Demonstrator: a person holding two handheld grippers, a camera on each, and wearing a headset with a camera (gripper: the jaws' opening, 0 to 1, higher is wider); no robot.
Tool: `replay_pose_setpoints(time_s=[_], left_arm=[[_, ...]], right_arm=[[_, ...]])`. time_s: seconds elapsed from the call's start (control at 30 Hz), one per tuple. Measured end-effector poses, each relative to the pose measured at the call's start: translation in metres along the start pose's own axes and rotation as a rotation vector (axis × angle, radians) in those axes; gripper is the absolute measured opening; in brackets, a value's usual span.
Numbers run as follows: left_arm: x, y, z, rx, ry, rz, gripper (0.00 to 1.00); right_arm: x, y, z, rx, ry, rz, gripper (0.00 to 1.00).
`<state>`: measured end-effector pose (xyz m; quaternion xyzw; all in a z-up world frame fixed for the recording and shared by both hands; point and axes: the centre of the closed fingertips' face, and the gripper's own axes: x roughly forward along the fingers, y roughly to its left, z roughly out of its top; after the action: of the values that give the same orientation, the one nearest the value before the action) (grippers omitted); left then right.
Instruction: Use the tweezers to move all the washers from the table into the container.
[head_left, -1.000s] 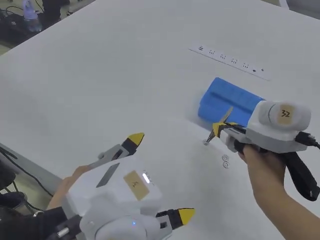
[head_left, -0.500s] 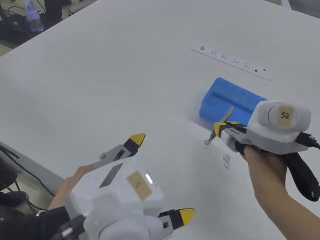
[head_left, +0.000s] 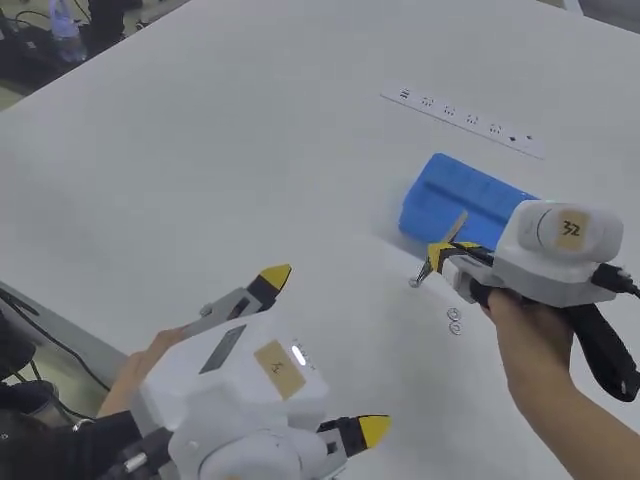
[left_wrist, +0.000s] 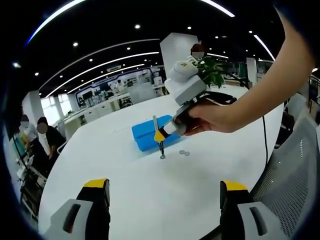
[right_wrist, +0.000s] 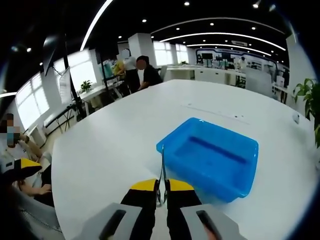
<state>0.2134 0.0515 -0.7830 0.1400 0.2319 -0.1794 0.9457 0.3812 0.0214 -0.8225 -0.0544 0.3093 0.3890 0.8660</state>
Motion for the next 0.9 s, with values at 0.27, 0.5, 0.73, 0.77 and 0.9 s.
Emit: replay_pose_setpoints(time_s=[0.27, 0.5, 0.73, 0.77, 0.9], left_arm=[[-0.0001, -0.0008, -0.0013, 0.005, 0.006, 0.0, 0.93], [-0.0005, -0.0006, -0.0013, 0.006, 0.008, 0.002, 0.93], [-0.0014, -0.0006, -0.0017, 0.012, 0.011, 0.001, 0.93], [-0.0015, -0.0004, -0.0016, 0.012, 0.01, 0.002, 0.93], [-0.0017, -0.0003, -0.0019, 0.013, 0.011, 0.002, 0.93]], right_arm=[[-0.0008, 0.0016, -0.0011, 0.004, -0.01, -0.005, 0.03], [-0.0035, 0.0035, -0.003, 0.019, -0.017, -0.011, 0.04], [-0.0052, 0.0076, -0.0045, 0.008, -0.021, -0.013, 0.03], [-0.0055, 0.0076, -0.0048, 0.01, -0.021, -0.014, 0.03], [-0.0062, 0.0061, -0.0049, 0.019, -0.021, -0.016, 0.04]])
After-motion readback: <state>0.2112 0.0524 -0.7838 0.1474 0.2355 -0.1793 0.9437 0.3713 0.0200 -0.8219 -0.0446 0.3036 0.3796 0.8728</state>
